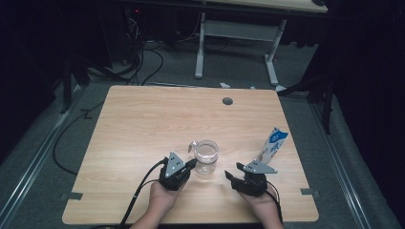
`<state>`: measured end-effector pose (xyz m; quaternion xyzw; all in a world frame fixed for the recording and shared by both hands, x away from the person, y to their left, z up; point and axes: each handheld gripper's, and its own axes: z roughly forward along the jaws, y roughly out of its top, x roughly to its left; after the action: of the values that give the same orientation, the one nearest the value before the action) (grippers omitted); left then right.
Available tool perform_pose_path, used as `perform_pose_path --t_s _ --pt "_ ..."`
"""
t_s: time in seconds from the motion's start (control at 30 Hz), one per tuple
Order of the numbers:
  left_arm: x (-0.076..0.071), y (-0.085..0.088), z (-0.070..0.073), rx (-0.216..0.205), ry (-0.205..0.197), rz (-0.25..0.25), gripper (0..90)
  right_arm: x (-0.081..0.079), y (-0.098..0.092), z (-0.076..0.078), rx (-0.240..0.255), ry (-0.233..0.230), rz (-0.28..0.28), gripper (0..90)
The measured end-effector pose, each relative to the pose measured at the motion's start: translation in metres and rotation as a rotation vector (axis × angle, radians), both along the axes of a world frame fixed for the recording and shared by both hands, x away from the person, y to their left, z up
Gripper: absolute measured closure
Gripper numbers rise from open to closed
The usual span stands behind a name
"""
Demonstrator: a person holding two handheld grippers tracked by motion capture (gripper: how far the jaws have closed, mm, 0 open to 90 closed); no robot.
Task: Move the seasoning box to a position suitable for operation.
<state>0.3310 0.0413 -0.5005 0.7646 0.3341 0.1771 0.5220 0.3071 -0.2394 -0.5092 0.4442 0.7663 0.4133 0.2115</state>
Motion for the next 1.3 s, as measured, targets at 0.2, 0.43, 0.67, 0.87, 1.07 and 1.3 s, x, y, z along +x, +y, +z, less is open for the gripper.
perform_pose_path --t_s 0.2,0.43,0.67,0.87,1.07,1.3 --pt "0.004 0.010 0.002 0.012 0.008 0.013 86.0 -0.003 -0.005 -0.002 -0.007 -0.005 -0.022 42.4" --pt "0.011 0.025 0.004 0.057 0.031 0.039 74.5 -0.001 -0.003 0.001 -0.006 -0.023 -0.036 46.9" --pt "0.022 0.040 0.005 0.049 0.053 0.056 68.3 0.014 0.000 0.006 -0.004 -0.034 -0.038 49.4" --pt "0.030 0.042 0.007 0.066 0.045 0.082 65.9 0.034 -0.003 0.021 0.005 -0.087 -0.061 54.7" --pt "0.037 0.038 0.018 0.044 0.046 0.114 64.5 0.043 0.000 0.023 0.022 -0.094 -0.049 56.0" --pt "0.044 0.030 0.027 -0.021 0.044 0.121 71.8 0.035 -0.001 0.024 0.029 -0.091 -0.026 58.1"
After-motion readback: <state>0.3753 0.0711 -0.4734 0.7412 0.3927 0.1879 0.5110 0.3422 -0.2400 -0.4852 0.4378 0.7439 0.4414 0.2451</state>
